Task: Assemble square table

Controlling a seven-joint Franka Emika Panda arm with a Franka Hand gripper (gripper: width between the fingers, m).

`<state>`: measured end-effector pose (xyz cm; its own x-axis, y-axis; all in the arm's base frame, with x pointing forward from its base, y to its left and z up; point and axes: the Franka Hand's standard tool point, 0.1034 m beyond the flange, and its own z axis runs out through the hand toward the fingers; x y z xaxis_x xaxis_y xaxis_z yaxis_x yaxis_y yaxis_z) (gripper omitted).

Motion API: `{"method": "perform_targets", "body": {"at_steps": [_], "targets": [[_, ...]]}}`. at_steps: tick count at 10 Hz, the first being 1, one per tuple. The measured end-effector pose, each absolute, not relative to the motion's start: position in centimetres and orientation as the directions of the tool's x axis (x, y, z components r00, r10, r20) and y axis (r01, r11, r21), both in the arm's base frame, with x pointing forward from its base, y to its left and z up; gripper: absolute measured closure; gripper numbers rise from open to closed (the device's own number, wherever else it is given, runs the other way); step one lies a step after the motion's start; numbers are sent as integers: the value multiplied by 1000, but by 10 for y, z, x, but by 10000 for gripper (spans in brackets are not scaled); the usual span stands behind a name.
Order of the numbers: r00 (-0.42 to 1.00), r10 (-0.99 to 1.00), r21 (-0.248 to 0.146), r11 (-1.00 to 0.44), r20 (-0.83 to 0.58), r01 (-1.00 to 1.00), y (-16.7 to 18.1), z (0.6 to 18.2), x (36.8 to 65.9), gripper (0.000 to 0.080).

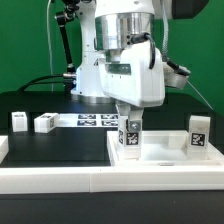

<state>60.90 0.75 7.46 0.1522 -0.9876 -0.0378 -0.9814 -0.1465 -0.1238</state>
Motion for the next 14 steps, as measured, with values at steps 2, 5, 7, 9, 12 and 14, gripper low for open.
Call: {"method": "perform_targets", "body": {"at_steps": [2,5,7,9,12,14], "targets": [[81,-995,-129,-74,-52,-989,7,74,610,509],[76,-995,-133,-68,-59,-989,6,74,611,509],[104,-993,-132,-96,-55,-987,6,74,610,268],[293,-956,-120,-287,-30,-950,6,73,609,174],[494,-870,-115,-490,-1,-864,6,74,610,151],[613,-790,-113,-611,16,-784,6,74,610,150]]}}
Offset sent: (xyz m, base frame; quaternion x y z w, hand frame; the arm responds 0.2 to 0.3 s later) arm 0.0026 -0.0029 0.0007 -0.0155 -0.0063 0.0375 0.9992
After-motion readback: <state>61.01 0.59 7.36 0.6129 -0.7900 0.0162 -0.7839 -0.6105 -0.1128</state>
